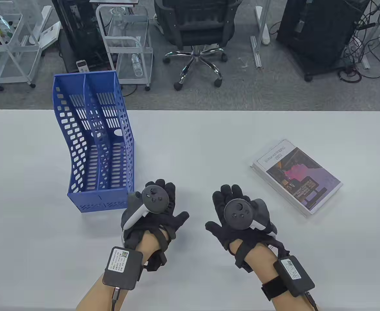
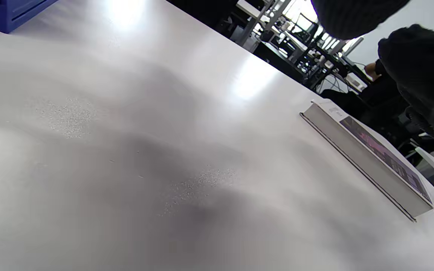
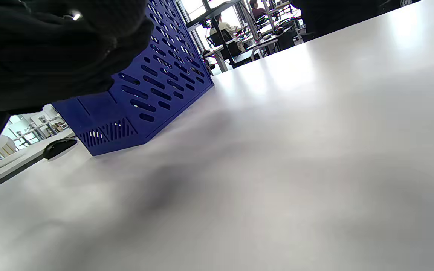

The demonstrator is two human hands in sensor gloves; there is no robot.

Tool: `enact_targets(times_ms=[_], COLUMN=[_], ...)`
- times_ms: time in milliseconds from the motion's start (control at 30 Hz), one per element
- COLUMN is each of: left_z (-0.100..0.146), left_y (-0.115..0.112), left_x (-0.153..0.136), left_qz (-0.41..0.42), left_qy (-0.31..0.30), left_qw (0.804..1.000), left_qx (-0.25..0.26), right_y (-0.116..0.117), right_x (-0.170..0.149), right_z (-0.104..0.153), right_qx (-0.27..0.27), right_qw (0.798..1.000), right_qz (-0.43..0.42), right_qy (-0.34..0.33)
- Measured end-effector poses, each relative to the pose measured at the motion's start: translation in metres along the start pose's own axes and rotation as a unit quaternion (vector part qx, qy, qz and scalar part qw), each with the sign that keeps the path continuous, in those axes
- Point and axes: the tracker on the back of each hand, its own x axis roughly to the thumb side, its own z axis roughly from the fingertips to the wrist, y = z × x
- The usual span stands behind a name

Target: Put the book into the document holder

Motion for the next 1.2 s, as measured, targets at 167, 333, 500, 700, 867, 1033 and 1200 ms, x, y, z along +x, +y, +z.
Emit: enact_targets(times_ms=[167, 333, 500, 700, 867, 1033, 1200], left_z=[0.000, 0.001, 0.000, 0.000, 0.000, 0.000, -0.001], left_y=[0.000, -0.001, -0.001, -0.001, -0.001, -0.001, -0.002], left_x=[0.000, 0.000, 0.000, -0.001, 0.000, 0.000, 0.000], left_qz=[-0.001, -0.001, 0.000, 0.002, -0.001, -0.002, -0.004], left_qy=[0.002, 0.001, 0.002, 0.002, 0.001, 0.001, 0.001], left_qw=[1.000, 1.000, 1.000, 1.000, 1.000, 1.000, 1.000], left_qx=[-0.001, -0.001, -0.005, -0.005, -0.006, -0.005, -0.007], right_y=[0.000, -0.001, 0.000, 0.000, -0.003, -0.014, -0.028], right_x=[0.000, 0.000, 0.000, -0.001, -0.005, -0.034, -0.081], right_z=[0.000, 0.000, 0.000, -0.001, -0.001, -0.001, 0.002], right_qx=[0.004, 0.003, 0.005, 0.006, 0.003, -0.016, -0.042], right_qw=[1.000, 1.000, 1.000, 1.000, 1.000, 0.998, 0.991], right_qz=[-0.001, -0.002, -0.001, -0.001, -0.003, 0.003, 0.005], right_qy=[-0.001, -0.003, -0.003, -0.001, 0.007, 0.053, 0.127])
